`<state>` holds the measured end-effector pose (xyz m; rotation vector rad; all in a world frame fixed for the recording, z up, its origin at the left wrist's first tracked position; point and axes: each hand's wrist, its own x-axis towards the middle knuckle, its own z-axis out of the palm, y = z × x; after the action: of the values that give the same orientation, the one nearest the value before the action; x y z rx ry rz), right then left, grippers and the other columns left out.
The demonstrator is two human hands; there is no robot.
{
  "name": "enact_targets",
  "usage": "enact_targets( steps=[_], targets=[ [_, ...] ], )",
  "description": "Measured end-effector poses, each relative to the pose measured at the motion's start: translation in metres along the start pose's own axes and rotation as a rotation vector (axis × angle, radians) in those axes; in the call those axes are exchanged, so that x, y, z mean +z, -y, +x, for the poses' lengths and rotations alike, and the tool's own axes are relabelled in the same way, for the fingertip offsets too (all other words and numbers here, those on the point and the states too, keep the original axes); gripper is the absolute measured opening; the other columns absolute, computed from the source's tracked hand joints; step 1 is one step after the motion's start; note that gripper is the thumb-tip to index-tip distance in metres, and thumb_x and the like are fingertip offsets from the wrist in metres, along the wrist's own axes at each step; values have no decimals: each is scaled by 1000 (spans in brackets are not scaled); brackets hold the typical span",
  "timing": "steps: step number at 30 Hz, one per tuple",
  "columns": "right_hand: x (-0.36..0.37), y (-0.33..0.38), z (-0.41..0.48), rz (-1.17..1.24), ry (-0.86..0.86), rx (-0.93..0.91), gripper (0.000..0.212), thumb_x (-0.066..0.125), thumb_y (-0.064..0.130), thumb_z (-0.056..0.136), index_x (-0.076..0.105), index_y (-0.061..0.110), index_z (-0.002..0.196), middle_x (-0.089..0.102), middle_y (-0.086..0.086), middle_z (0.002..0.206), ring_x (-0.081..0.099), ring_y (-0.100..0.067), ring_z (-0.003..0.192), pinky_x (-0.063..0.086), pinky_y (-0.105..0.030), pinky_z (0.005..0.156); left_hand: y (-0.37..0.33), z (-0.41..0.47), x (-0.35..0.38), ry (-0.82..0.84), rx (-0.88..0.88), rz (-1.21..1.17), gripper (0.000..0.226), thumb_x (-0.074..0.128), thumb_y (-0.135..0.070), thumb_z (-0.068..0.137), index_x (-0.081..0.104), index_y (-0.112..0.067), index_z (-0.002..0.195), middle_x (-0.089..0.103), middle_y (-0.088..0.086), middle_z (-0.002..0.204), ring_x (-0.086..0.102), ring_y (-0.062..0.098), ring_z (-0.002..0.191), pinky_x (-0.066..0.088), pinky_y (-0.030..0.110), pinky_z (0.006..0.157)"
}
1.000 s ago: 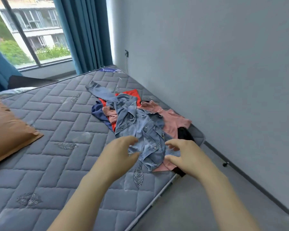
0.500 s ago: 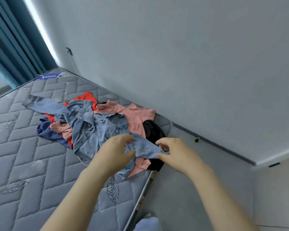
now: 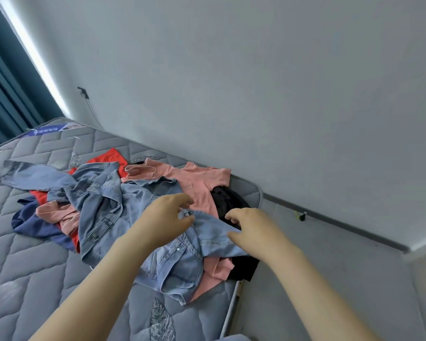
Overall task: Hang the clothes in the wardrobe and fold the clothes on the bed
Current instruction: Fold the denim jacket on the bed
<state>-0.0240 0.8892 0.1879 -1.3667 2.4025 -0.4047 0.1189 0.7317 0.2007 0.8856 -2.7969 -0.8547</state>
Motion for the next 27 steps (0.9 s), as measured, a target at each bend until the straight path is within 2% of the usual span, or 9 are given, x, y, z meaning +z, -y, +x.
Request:
enact_targets(
  steps=[3, 6, 10, 13, 19, 24, 27],
  targets=[
    [70, -2, 37, 13, -70, 18, 38, 58, 24, 88, 59, 20, 126, 63, -1, 121, 58, -21, 108, 48, -34, 87, 77, 21, 38, -2, 35, 25, 37, 62, -23, 89, 58, -23, 126, 63, -6, 121, 58, 8, 107, 43, 20, 88],
    [150, 9, 65, 51, -94, 65, 38, 61, 26, 88, 59, 18, 125, 60, -1, 122, 57, -21, 113, 46, -36, 92, 156, 34, 72, 45, 77, 18, 37, 60, -21, 91, 56, -24, 128, 63, -7, 122, 58, 9, 109, 46, 26, 93],
    [221, 50, 72, 110, -70, 150, 42, 63, 29, 88, 56, 21, 128, 53, 5, 128, 54, -16, 115, 45, -33, 93, 232, 33, 67, 163, 100, 40, 36, 59, -20, 92, 57, -21, 127, 64, -6, 120, 59, 11, 107, 47, 27, 92],
    [252, 86, 73, 94, -26, 169, 46, 59, 30, 90, 51, 25, 135, 50, 4, 133, 53, -16, 117, 44, -31, 94, 276, 30, 57, 211, 91, 128, 37, 58, -21, 91, 57, -20, 127, 62, -5, 124, 56, 14, 113, 45, 30, 94],
    [300, 116, 112, 15, -17, 161, 47, 57, 29, 91, 49, 19, 137, 48, 0, 138, 47, -18, 124, 40, -29, 96, 353, 18, 81, 230, 77, 130, 41, 61, -28, 88, 54, -25, 129, 58, -9, 128, 52, 10, 118, 38, 22, 93],
    [316, 125, 132, -38, -61, 151, 53, 58, 29, 90, 44, 14, 139, 45, -2, 137, 41, -22, 127, 35, -29, 102, 376, 21, 93, 174, 42, 87, 47, 65, -35, 87, 53, -22, 130, 55, -4, 127, 54, 13, 114, 40, 24, 90],
    [315, 120, 152, -76, -115, 184, 54, 61, 29, 89, 42, 12, 137, 44, -4, 135, 42, -25, 126, 40, -35, 102, 381, 41, 98, 109, 40, 82, 50, 64, -36, 88, 50, -19, 133, 54, 1, 128, 55, 18, 113, 42, 28, 90]
  ],
)
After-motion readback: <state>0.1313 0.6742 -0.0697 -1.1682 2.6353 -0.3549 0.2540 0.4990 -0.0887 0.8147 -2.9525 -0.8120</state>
